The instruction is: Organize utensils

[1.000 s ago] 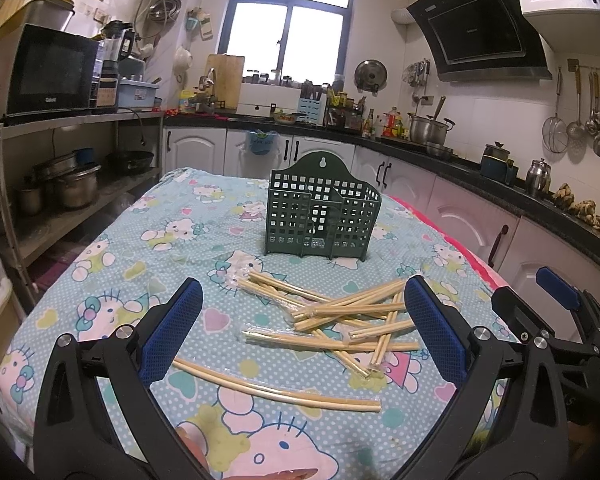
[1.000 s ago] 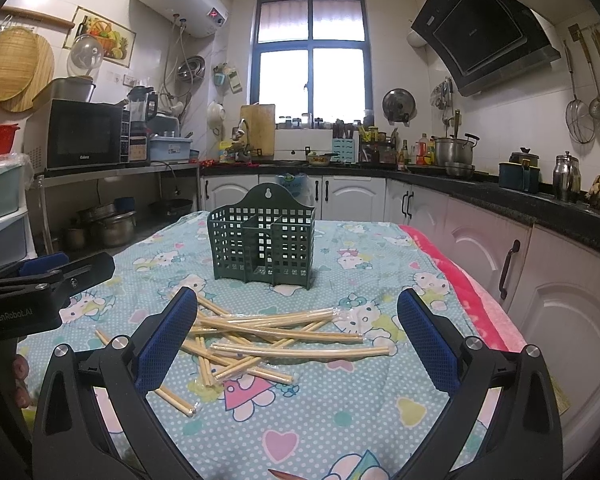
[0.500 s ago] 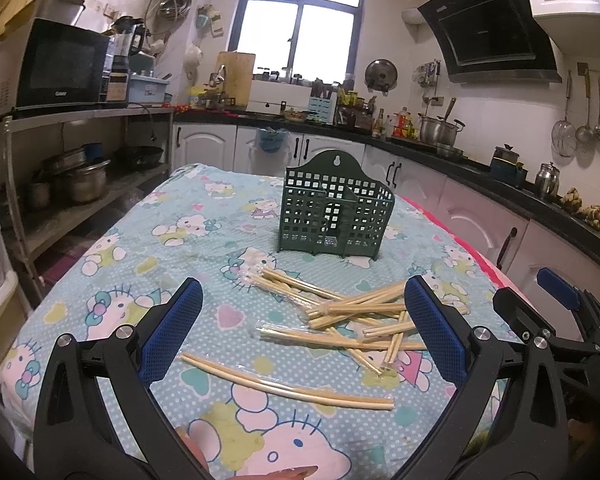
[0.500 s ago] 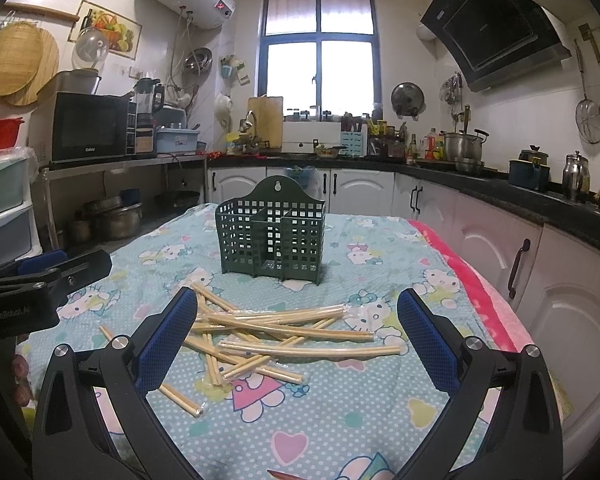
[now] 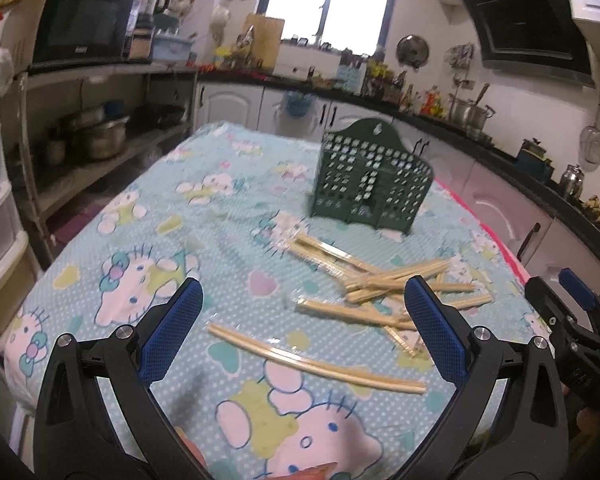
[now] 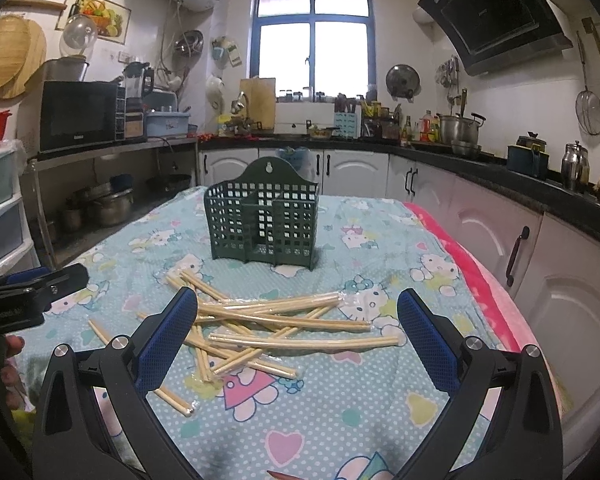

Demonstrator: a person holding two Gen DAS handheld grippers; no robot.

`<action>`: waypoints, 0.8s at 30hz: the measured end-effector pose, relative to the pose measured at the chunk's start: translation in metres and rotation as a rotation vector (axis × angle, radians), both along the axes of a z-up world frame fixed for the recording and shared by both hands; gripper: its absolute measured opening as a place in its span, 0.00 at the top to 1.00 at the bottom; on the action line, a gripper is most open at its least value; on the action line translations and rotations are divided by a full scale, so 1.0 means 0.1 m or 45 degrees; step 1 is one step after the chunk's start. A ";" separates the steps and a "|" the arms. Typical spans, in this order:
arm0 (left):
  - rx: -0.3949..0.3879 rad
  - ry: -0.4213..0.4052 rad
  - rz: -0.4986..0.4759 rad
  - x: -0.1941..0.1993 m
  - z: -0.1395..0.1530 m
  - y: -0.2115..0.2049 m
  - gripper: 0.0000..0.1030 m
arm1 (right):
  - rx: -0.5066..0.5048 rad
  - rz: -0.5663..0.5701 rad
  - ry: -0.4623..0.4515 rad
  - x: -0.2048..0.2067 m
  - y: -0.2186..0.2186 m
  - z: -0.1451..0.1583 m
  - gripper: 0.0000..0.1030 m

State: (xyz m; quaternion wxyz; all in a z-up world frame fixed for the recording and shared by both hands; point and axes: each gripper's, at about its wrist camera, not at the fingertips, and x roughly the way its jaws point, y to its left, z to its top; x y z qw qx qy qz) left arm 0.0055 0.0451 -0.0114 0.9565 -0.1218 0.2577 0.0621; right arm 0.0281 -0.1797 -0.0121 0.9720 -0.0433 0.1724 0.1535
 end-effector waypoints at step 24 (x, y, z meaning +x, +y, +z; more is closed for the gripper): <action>-0.391 0.437 0.050 0.27 -0.52 0.64 0.36 | -0.068 -0.105 0.365 0.65 -0.12 -0.22 0.10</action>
